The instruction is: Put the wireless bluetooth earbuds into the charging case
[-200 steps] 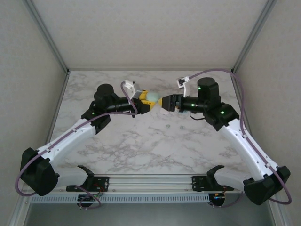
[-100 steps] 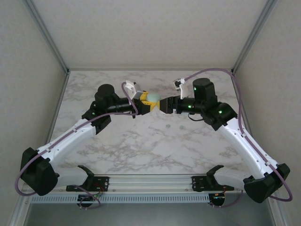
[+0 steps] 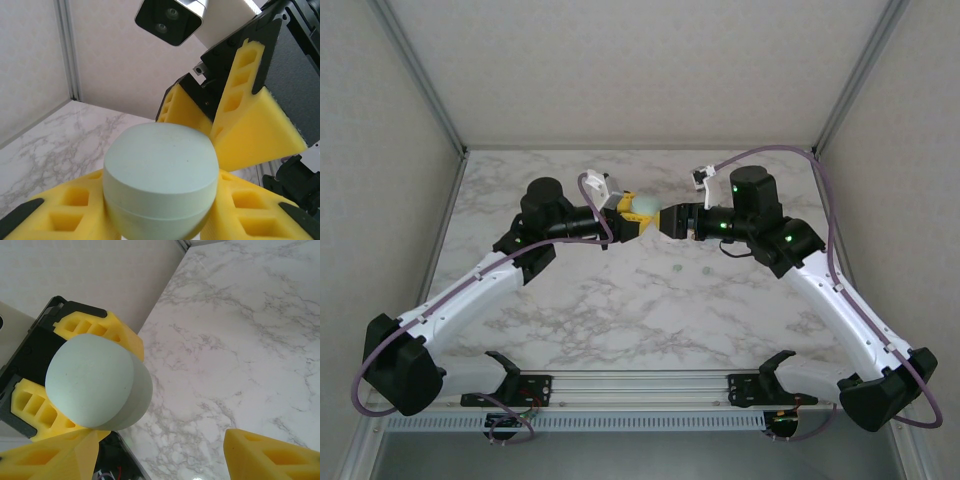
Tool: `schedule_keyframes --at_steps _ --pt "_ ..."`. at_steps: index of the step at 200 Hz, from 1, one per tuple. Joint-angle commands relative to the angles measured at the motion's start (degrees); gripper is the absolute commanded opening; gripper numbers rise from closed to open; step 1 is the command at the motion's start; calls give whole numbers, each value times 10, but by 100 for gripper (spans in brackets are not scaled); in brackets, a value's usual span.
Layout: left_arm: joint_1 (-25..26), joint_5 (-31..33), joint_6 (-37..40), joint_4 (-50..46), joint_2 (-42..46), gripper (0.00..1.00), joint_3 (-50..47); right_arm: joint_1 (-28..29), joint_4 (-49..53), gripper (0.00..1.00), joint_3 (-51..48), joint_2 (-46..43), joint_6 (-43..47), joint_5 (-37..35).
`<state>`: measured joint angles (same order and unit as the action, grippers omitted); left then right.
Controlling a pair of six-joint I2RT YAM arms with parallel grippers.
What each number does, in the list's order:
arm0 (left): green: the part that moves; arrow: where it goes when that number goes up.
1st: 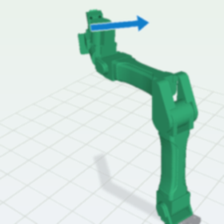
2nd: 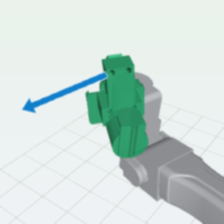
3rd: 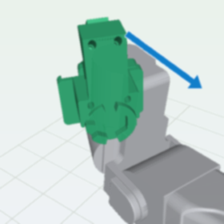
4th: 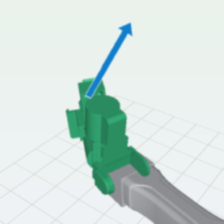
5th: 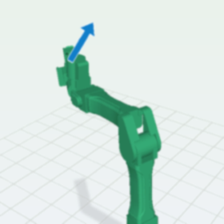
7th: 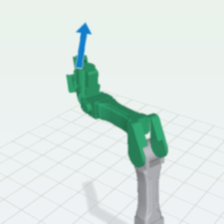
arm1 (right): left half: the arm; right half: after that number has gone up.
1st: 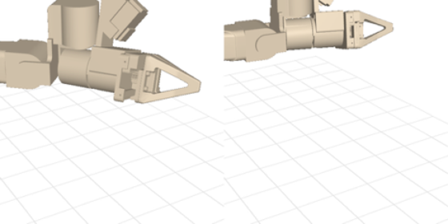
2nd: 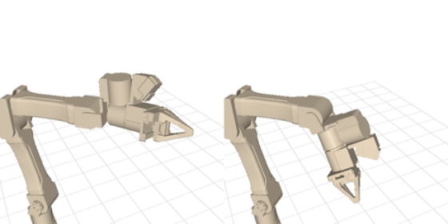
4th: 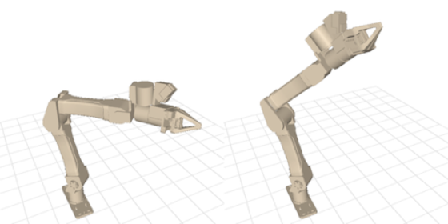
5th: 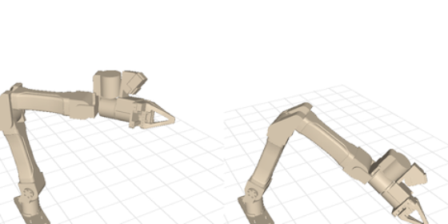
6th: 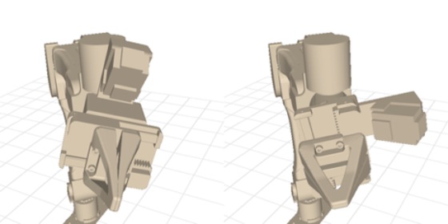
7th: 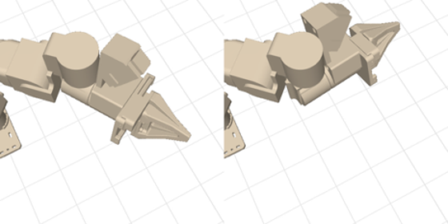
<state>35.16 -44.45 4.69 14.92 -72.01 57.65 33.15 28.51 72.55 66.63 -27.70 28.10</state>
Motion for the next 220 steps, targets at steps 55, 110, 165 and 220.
schedule_keyframes --at_steps 55,110,165,220 --pt "11 -39 22 -22 19 27 12 -18 -69 69 10 -5 -45 -15" --pt "12 -36 19 -15 21 26 11 -21 -56 70 10 -1 -55 -56" --pt "12 5 -3 1 26 26 -4 -21 -85 72 16 -17 -74 -21" --pt "12 49 -28 48 35 26 -29 -22 -17 69 4 -74 -50 -111"
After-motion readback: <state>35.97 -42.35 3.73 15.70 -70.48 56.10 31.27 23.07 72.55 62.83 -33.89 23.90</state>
